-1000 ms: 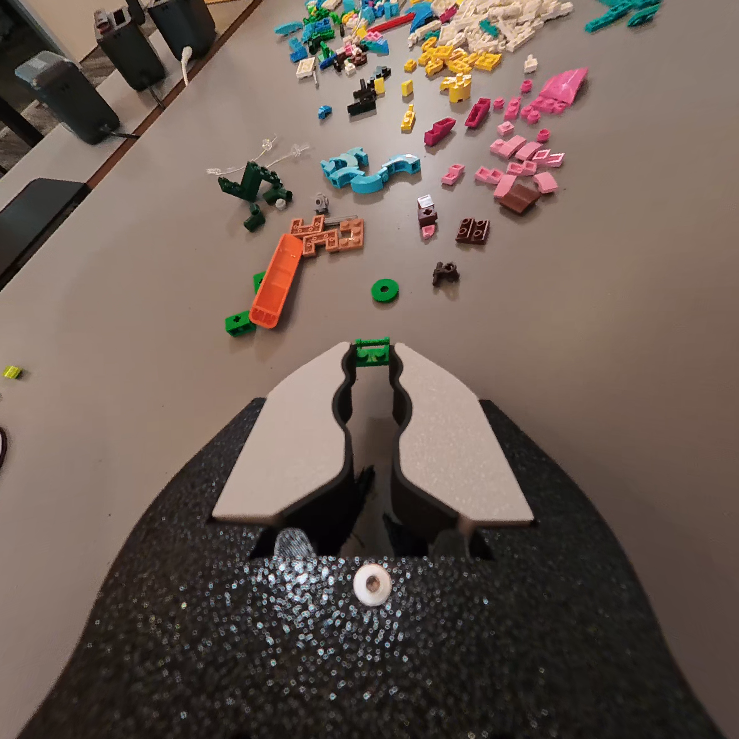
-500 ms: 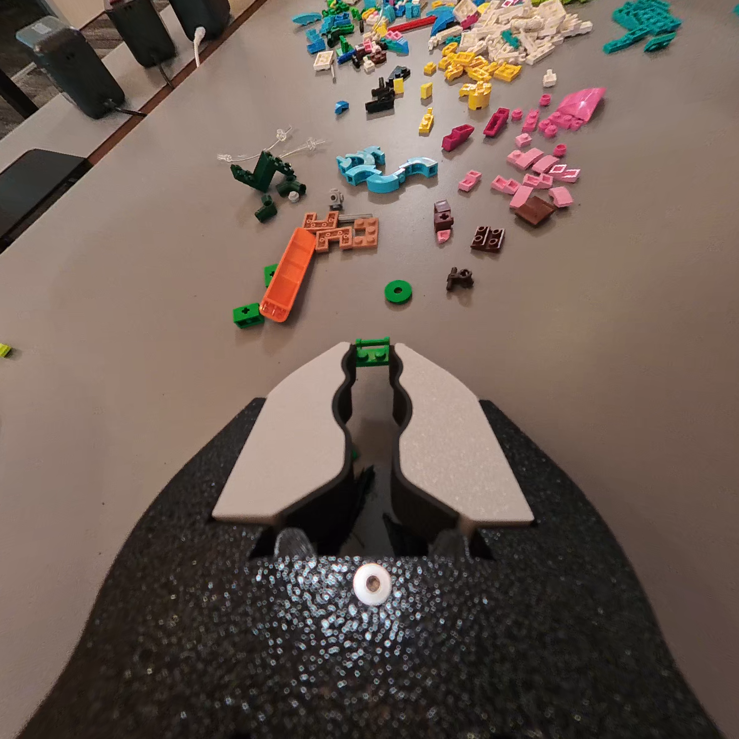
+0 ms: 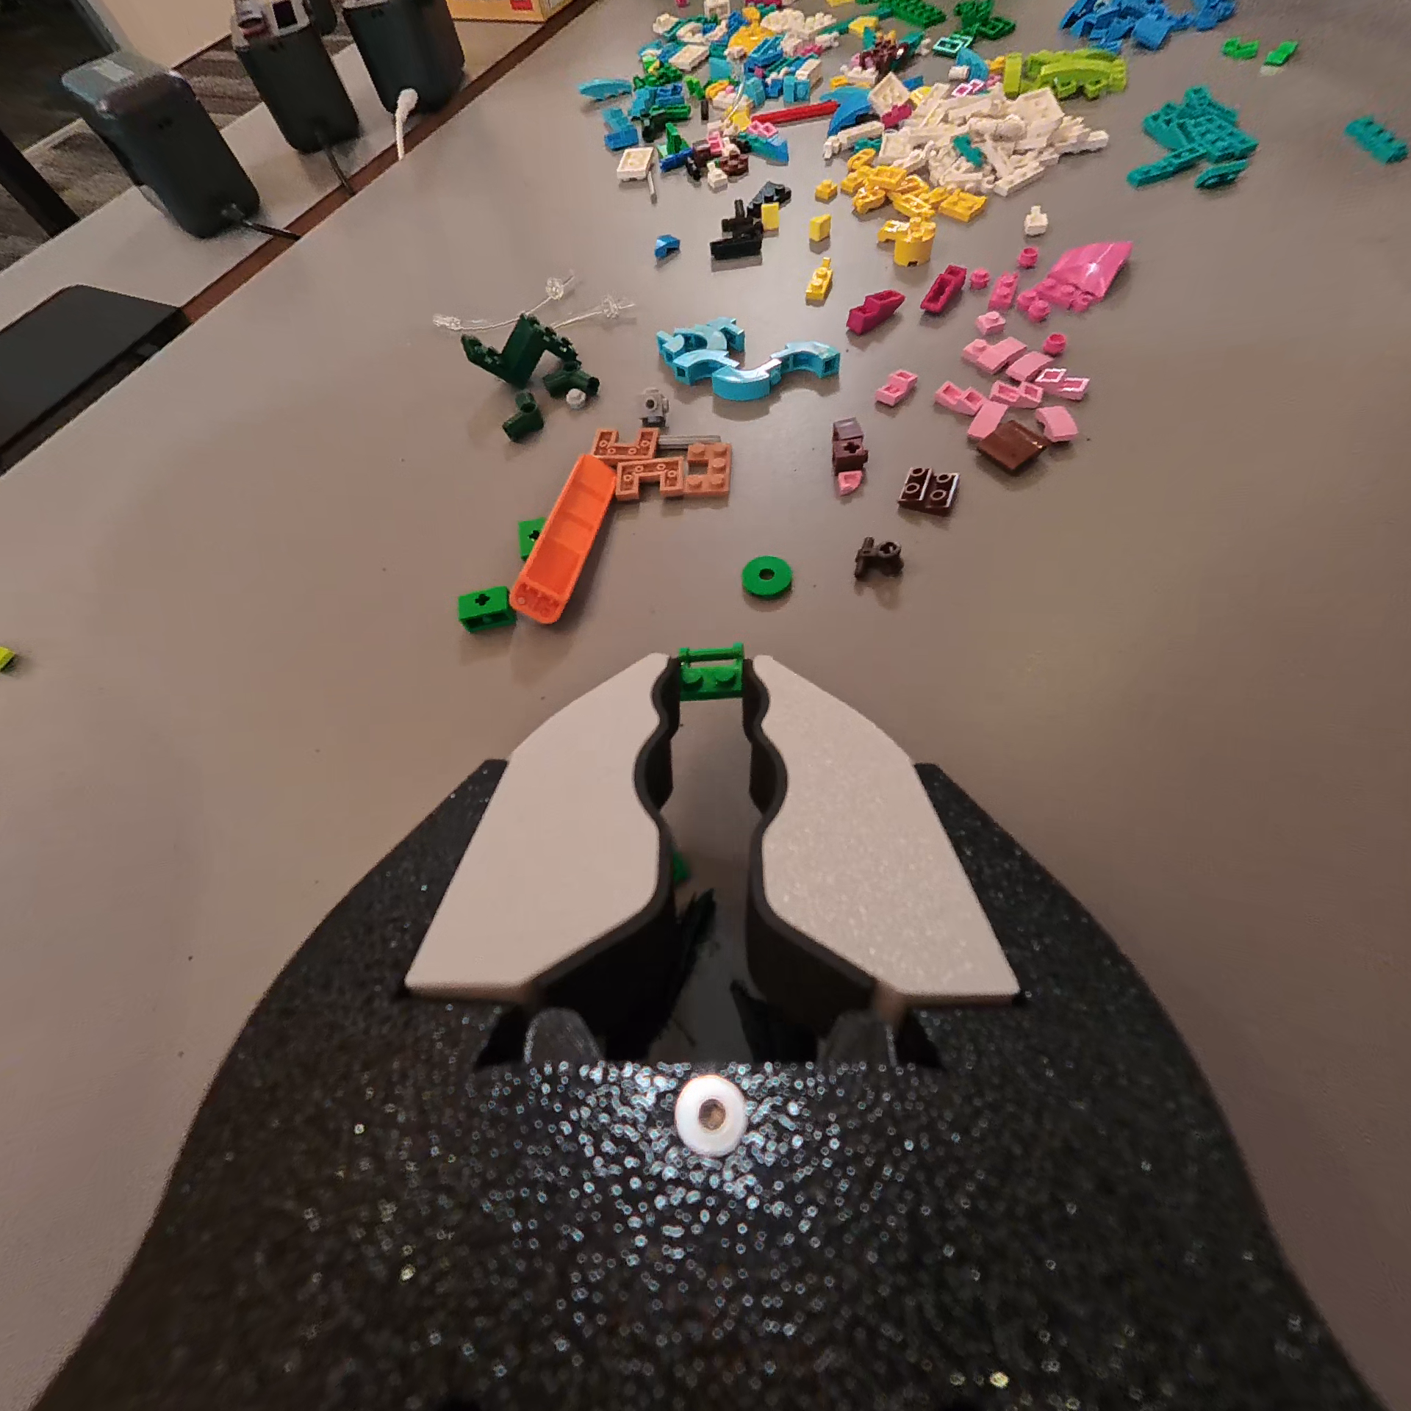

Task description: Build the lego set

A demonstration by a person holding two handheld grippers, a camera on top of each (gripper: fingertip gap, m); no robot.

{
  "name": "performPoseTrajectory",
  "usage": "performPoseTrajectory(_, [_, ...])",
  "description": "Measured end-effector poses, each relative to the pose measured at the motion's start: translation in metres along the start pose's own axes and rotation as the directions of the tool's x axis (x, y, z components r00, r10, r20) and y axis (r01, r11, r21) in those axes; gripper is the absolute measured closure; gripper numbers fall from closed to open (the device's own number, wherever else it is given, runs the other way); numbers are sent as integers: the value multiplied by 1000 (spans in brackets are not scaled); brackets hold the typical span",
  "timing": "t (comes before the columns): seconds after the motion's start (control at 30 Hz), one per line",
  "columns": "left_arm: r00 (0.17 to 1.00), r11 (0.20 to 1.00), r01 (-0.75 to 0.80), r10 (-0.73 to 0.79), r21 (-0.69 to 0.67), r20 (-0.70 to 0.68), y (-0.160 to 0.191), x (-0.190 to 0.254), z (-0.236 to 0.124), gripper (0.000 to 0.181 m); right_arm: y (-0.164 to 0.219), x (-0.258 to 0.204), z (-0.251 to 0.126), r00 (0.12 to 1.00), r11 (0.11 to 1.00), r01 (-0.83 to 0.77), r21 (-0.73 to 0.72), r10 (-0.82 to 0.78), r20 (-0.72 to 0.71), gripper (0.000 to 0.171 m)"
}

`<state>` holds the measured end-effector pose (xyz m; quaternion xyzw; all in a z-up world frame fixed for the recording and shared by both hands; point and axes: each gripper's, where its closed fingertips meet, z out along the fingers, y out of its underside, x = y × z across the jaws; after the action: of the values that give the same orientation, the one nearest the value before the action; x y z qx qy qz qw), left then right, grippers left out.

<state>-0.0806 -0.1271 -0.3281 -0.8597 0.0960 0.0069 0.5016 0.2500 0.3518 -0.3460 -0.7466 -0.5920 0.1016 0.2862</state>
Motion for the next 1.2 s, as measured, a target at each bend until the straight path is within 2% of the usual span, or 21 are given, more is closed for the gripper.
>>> performPoseTrajectory(0.27, [1000, 1000, -1, 1, -8, -6, 1, 1, 1, 166, -1, -20, -2, 996, 1000, 12, -2, -12, 92, 158])
performPoseTrajectory(0.37, [1000, 1000, 0, 0, -8, -8, 1, 1, 1, 166, -8, -20, 0, 996, 1000, 21, 21, -22, 81, 158])
performPoseTrajectory(0.53, [1000, 1000, -11, 11, -15, -12, 2, 2, 1, 166, -34, -18, 13, 984, 982, -135, 133, 117, 131, 156])
performPoseTrajectory(0.6, [1000, 1000, -17, 17, -16, -12, 2, 3, 1, 166, -33, -15, 20, 980, 978, -169, 121, 153, 131, 153])
performPoseTrajectory(0.67, [1000, 1000, -22, 22, -16, -12, 2, 3, 1, 166, -31, -8, 24, 986, 981, -161, 107, 154, 71, 153])
performPoseTrajectory(0.83, [1000, 1000, -23, 22, -19, -16, 2, 4, 2, 166, -27, 13, 24, 988, 996, -79, 36, 83, -127, 168])
performPoseTrajectory(1.0, [1000, 1000, -21, 20, -19, -19, 2, 4, 1, 166, -42, -1, 17, 996, 994, -83, 65, 86, -39, 164])
performPoseTrajectory(1.1, [1000, 1000, -21, 21, -19, -20, 2, 4, 1, 166, -34, -5, 21, 999, 999, -28, -42, 26, -35, 171])
performPoseTrajectory(1.2, [1000, 1000, -23, 22, -20, -21, 2, 4, 1, 166, -29, -8, 29, 999, 992, 28, -126, -32, -33, 171])
